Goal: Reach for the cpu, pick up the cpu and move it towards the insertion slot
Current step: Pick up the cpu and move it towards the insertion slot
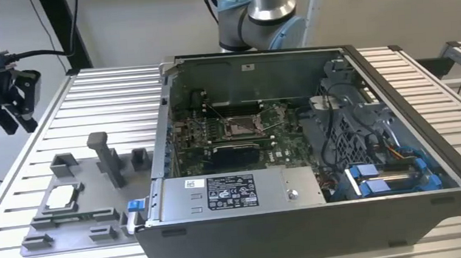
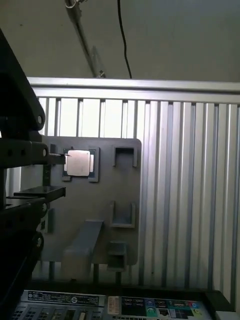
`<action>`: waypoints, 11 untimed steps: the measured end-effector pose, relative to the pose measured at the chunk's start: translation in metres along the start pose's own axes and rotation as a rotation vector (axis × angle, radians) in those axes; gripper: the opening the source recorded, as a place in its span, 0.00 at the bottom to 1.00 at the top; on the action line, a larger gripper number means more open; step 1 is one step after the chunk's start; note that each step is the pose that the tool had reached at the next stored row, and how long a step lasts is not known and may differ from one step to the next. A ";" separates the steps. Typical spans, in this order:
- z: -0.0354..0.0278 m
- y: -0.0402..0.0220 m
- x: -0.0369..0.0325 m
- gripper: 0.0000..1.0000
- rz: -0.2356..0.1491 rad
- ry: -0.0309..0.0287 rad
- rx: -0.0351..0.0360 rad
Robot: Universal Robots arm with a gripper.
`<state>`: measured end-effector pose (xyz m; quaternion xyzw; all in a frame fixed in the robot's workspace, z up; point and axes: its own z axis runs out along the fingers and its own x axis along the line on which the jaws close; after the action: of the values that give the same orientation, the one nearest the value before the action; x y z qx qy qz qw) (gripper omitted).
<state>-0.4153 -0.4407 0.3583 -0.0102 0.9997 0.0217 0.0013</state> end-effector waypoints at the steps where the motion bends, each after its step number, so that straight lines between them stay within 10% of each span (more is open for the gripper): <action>1: 0.0000 0.0000 0.0000 1.00 0.000 0.0000 0.0000; 11: 0.0000 0.0000 0.0001 1.00 -0.001 0.0000 0.0000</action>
<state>-0.4153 -0.4407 0.3583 -0.0106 0.9997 0.0217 0.0012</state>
